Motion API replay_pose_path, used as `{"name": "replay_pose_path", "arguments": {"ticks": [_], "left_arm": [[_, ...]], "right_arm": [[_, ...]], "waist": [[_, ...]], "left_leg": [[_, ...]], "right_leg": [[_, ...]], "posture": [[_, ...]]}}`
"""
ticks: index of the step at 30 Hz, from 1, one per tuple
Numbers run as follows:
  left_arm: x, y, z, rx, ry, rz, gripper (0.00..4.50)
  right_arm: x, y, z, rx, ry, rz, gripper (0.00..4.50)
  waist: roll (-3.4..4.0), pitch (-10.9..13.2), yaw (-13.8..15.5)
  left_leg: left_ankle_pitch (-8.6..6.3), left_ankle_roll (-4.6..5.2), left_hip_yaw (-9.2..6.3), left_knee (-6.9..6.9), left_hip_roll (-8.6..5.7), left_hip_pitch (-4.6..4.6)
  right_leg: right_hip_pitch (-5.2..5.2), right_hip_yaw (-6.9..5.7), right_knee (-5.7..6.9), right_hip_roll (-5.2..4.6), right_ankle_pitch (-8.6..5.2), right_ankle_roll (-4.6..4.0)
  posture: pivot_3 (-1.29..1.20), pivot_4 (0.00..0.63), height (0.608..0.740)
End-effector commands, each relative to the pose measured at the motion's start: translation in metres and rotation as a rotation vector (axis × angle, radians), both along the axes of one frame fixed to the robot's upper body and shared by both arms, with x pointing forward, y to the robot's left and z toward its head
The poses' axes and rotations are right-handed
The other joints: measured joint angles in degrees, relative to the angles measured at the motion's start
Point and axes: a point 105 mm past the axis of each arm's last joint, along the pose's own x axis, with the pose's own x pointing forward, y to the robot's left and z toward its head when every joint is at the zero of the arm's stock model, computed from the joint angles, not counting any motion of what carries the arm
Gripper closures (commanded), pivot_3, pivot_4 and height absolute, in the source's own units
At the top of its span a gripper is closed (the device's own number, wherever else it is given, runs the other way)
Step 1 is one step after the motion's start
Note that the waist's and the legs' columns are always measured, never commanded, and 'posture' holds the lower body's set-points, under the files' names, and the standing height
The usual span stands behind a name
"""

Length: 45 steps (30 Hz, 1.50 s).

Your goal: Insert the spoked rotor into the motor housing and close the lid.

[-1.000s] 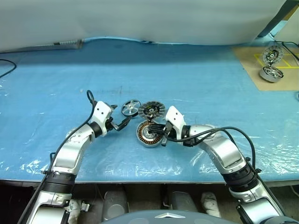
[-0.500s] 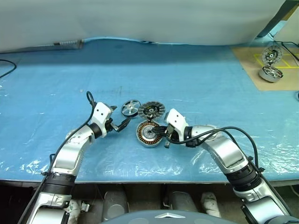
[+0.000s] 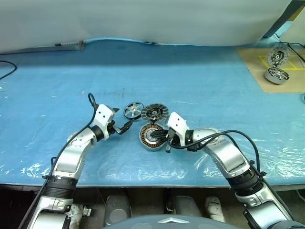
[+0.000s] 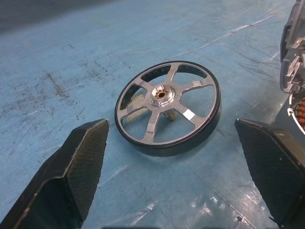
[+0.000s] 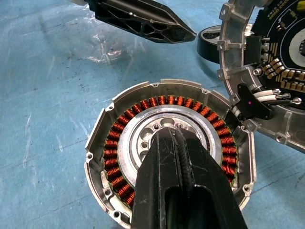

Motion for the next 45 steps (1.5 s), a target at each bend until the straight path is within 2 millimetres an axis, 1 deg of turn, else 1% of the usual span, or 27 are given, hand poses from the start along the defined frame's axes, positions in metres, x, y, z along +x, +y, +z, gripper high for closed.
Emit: {"name": "replay_pose_path", "arguments": {"ticks": [1, 4, 6, 9, 13, 18, 21, 24, 26, 29, 31, 34, 37, 42, 45], "left_arm": [[0.002, 0.004, 0.012, -0.007, -0.052, 0.008, 0.00], [0.002, 0.004, 0.013, -0.008, -0.052, 0.010, 0.00], [0.002, 0.004, 0.013, -0.008, -0.052, 0.011, 0.00], [0.001, 0.005, 0.014, -0.010, -0.054, 0.014, 0.00], [0.005, 0.012, 0.023, -0.039, -0.067, 0.027, 0.00], [0.019, 0.028, 0.030, -0.062, -0.008, 0.003, 0.00], [0.029, 0.030, 0.035, -0.046, 0.005, -0.064, 0.00], [0.038, 0.028, 0.038, -0.029, 0.041, -0.166, 0.60], [0.042, 0.026, 0.039, -0.006, 0.061, -0.221, 1.26], [0.047, 0.018, 0.041, 0.012, 0.108, -0.329, 1.26], [0.051, 0.015, 0.040, 0.039, 0.116, -0.362, 1.26], [0.055, 0.004, 0.040, 0.062, 0.129, -0.423, 1.26], [0.057, -0.006, 0.035, 0.081, 0.153, -0.472, 1.26], [0.065, -0.016, 0.028, 0.102, 0.179, -0.479, 1.26], [0.068, -0.017, 0.022, 0.114, 0.195, -0.459, 1.26]], "right_arm": [[-0.002, 0.000, 0.001, -0.024, -0.013, 0.017, 4.46], [0.002, -0.003, -0.005, -0.067, -0.015, -0.009, 4.46], [0.002, -0.003, -0.005, -0.065, -0.015, -0.017, 4.46], [-0.004, 0.000, 0.010, 0.031, -0.002, 0.005, 4.46], [-0.010, -0.005, 0.028, 0.115, -0.009, 0.014, 4.46], [-0.014, -0.016, 0.033, 0.124, -0.012, -0.023, 4.46], [-0.018, -0.021, 0.036, 0.146, -0.007, -0.045, 4.46], [-0.020, -0.026, 0.038, 0.174, -0.006, -0.071, 4.50], [-0.021, -0.030, 0.038, 0.176, -0.005, -0.089, 4.50], [-0.021, -0.035, 0.034, 0.172, -0.004, -0.124, 4.50], [-0.022, -0.036, 0.032, 0.172, -0.004, -0.136, 4.50], [-0.023, -0.037, 0.032, 0.183, -0.002, -0.160, 4.50], [-0.026, -0.038, 0.031, 0.192, -0.001, -0.176, 4.50], [-0.028, -0.042, 0.029, 0.185, -0.004, -0.203, 4.50], [-0.028, -0.043, 0.028, 0.185, -0.007, -0.215, 4.50]], "waist": [[0.00, 0.00, 0.00], [0.00, 0.00, -0.03], [0.00, 0.00, 0.00], [0.00, 0.00, 0.01], [0.00, 0.00, 0.05], [0.00, 0.00, 0.11], [0.00, 0.00, 0.17], [0.00, 0.00, 0.20], [0.00, 0.00, 0.26], [0.00, 0.00, 0.42], [0.00, 0.00, 0.48], [0.00, 0.00, 0.51], [-0.01, 0.00, 0.74], [-0.03, 0.02, 1.05], [-0.03, 0.02, 1.13]], "left_leg": [[0.00, 0.00, 0.00, 0.00, 0.00, 0.00], [0.00, 0.00, 0.00, 0.00, 0.01, 0.01], [0.00, 0.00, 0.00, 0.01, 0.00, 0.01], [0.00, 0.00, 0.00, 0.02, 0.00, 0.01], [0.00, 0.00, 0.00, 0.02, 0.00, -0.02], [0.00, 0.00, -0.01, 0.06, 0.00, 0.03], [0.00, 0.00, -0.01, 0.08, -0.01, 0.01], [0.00, 0.00, -0.01, 0.07, -0.04, 0.00], [0.00, 0.00, -0.03, 0.06, -0.03, -0.01], [0.01, -0.01, -0.03, 0.06, -0.04, -0.01], [0.01, -0.01, -0.03, 0.06, -0.05, -0.02], [0.01, -0.01, -0.04, 0.03, -0.05, -0.01], [0.01, -0.01, -0.04, 0.03, -0.06, -0.04], [0.01, -0.01, -0.06, 0.04, -0.07, -0.06], [0.01, -0.01, -0.07, 0.04, -0.07, -0.06]], "right_leg": [[0.00, 0.00, 0.00, 0.00, 0.00, 0.00], [0.00, 0.00, 0.01, 0.01, 0.00, 0.00], [0.01, 0.00, 0.01, 0.00, 0.00, 0.00], [0.01, 0.00, 0.02, 0.00, 0.00, 0.00], [0.01, 0.00, 0.00, 0.00, 0.00, 0.00], [0.01, 0.00, 0.06, 0.01, 0.01, -0.01], [0.01, 0.00, 0.04, 0.00, 0.01, 0.00], [0.01, 0.01, 0.02, -0.02, 0.02, 0.00], [0.01, 0.00, 0.03, -0.01, 0.02, 0.00], [0.01, 0.00, 0.02, -0.02, 0.02, 0.00], [0.01, 0.00, 0.02, -0.03, 0.02, 0.00], [0.01, 0.00, 0.02, -0.02, 0.02, 0.00], [0.01, 0.00, 0.01, -0.03, 0.03, 0.01], [0.01, -0.01, 0.00, -0.03, 0.03, 0.02], [0.03, -0.01, 0.00, -0.03, 0.03, 0.03]], "posture": [[0.00, 0.150, 0.740], [0.00, 0.150, 0.740], [0.00, 0.150, 0.740], [0.00, 0.150, 0.740], [0.00, 0.150, 0.740], [0.00, 0.150, 0.740], [0.00, 0.150, 0.740], [0.00, 0.150, 0.740], [0.00, 0.150, 0.740], [0.00, 0.150, 0.740], [0.00, 0.150, 0.740], [0.00, 0.150, 0.740], [0.00, 0.150, 0.740], [0.00, 0.150, 0.740], [0.00, 0.150, 0.740]]}}
